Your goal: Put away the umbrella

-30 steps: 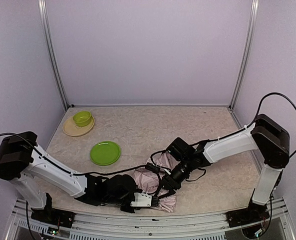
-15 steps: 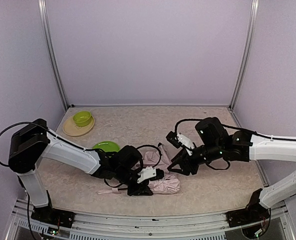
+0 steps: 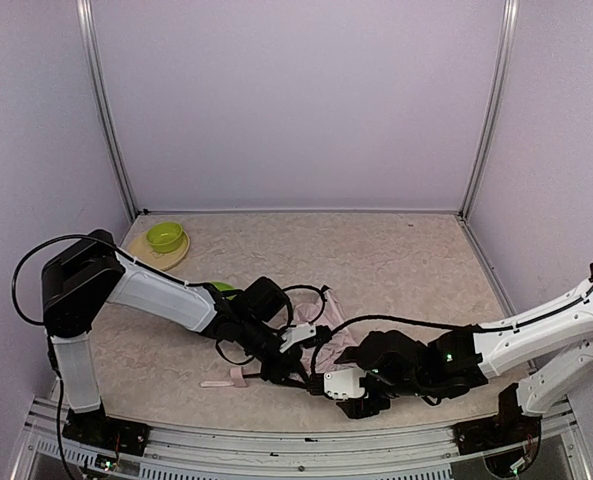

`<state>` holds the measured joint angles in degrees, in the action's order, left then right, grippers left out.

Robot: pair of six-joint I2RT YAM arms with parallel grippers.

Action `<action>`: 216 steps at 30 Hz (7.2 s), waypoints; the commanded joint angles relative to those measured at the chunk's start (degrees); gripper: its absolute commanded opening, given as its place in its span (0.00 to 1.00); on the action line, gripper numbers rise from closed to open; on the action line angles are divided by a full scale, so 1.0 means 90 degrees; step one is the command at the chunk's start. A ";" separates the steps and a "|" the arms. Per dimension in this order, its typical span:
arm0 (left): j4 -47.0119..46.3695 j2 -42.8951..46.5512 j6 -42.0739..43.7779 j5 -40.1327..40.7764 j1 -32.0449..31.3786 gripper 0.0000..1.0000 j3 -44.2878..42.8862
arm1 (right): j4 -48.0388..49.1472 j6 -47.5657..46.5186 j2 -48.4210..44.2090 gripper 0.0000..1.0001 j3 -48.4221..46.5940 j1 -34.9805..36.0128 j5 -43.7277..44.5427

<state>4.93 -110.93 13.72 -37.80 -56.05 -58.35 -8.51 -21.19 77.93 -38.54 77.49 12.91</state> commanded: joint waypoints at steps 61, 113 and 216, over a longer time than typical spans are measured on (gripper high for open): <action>-0.1775 0.4060 0.0972 0.5689 -0.2478 0.77 0.2801 | -0.0316 0.4130 0.3839 0.00 -0.0845 -0.2243 -0.6613; 0.0555 -0.0028 -0.0490 0.0759 0.0045 0.18 0.0497 | 0.0133 0.0284 -0.1272 0.62 -0.0296 -0.0257 -0.0265; -0.1031 0.1628 0.1312 0.3326 -0.1945 0.37 0.2058 | -0.0988 0.2962 0.2783 0.62 -0.1147 -0.2556 -0.6343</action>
<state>-5.37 -94.72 27.66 -5.02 -75.35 -42.39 -17.67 5.39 104.36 -51.96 55.20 -50.24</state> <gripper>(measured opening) 0.408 0.595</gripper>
